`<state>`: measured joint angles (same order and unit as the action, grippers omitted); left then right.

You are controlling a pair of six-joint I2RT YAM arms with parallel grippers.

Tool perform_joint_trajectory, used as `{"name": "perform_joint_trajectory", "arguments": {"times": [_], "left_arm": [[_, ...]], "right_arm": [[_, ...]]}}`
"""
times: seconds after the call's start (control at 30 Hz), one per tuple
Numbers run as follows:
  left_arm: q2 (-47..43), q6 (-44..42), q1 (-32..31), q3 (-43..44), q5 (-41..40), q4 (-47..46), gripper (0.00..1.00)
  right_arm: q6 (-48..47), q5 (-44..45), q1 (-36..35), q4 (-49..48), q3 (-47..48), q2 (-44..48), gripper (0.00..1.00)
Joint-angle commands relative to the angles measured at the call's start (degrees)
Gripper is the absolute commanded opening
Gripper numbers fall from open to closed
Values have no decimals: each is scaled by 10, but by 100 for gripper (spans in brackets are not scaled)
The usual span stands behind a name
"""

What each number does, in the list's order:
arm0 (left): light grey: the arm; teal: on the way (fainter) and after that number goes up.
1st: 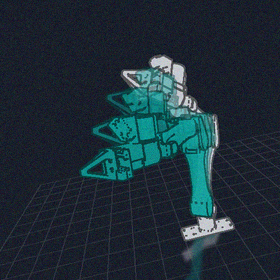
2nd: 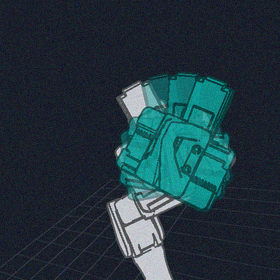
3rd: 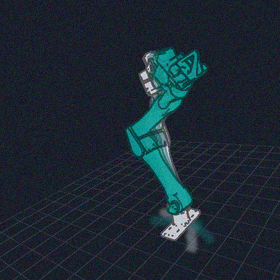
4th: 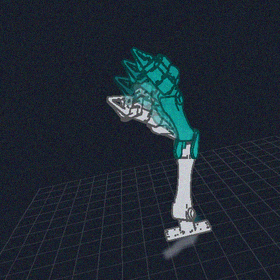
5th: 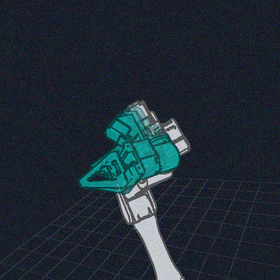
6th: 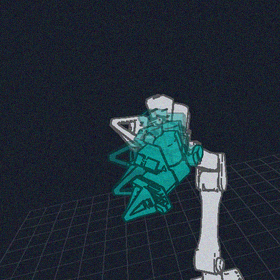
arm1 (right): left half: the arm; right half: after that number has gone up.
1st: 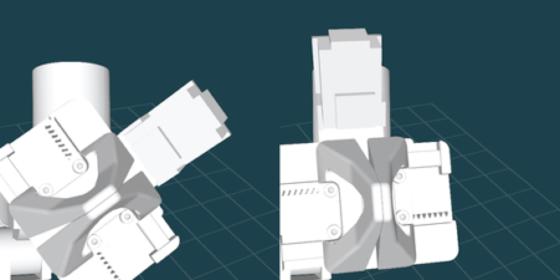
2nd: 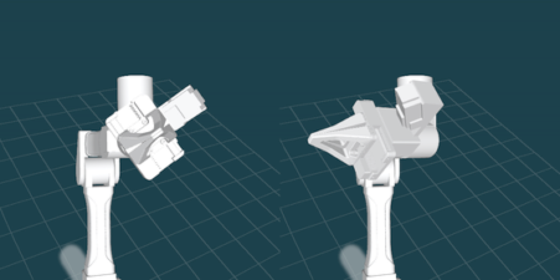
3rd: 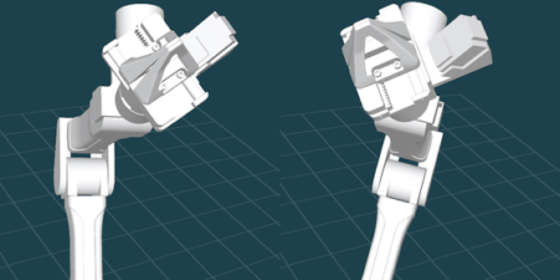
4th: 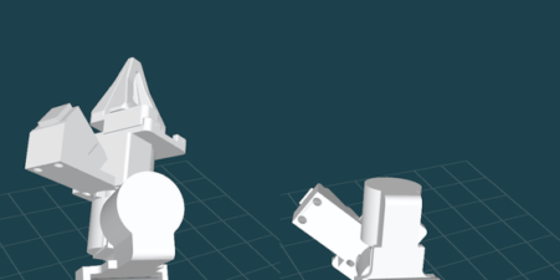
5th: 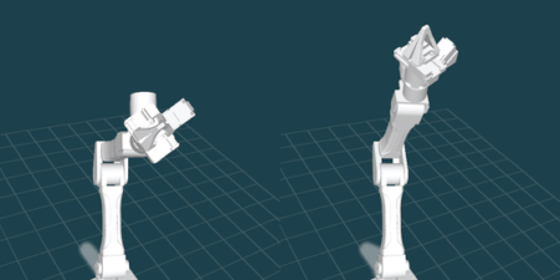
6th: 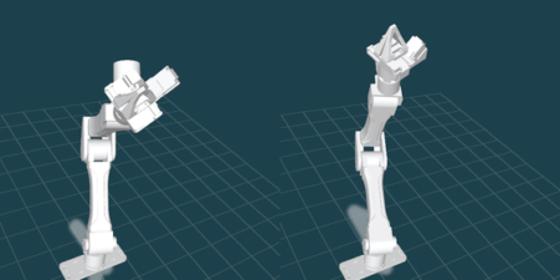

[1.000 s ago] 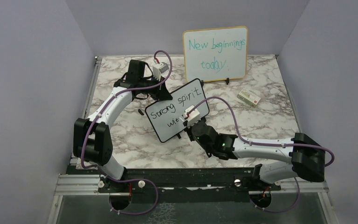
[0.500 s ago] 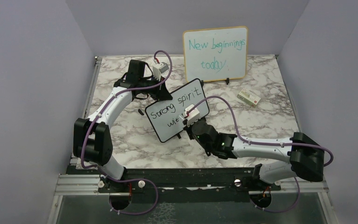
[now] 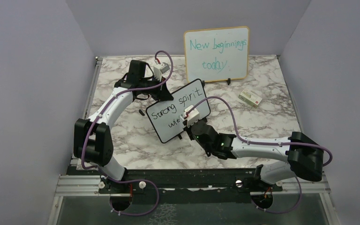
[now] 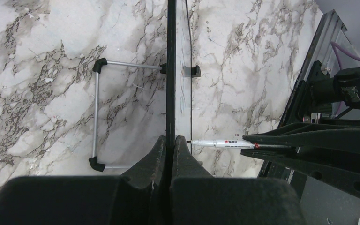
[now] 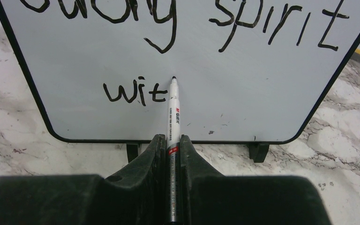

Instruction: Write a sentence on the whiteboard

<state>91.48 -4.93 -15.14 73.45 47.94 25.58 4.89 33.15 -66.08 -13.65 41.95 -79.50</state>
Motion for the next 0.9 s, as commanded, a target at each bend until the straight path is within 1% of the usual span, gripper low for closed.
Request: {"name": "perform_joint_trajectory", "arguments": {"times": [0.0,0.47,0.87], "left_arm": [[7,-25,-7,-17,-39,29,0],[7,-24,-7,-17,-39,28,0],[5,-25,-7,-18,-40,28,0]], "right_arm": [[2,7,5,-19,17,-6,0],[-5,5,9,-27,25,-9,1],[21,-13,10,38,22,-8,0]]}}
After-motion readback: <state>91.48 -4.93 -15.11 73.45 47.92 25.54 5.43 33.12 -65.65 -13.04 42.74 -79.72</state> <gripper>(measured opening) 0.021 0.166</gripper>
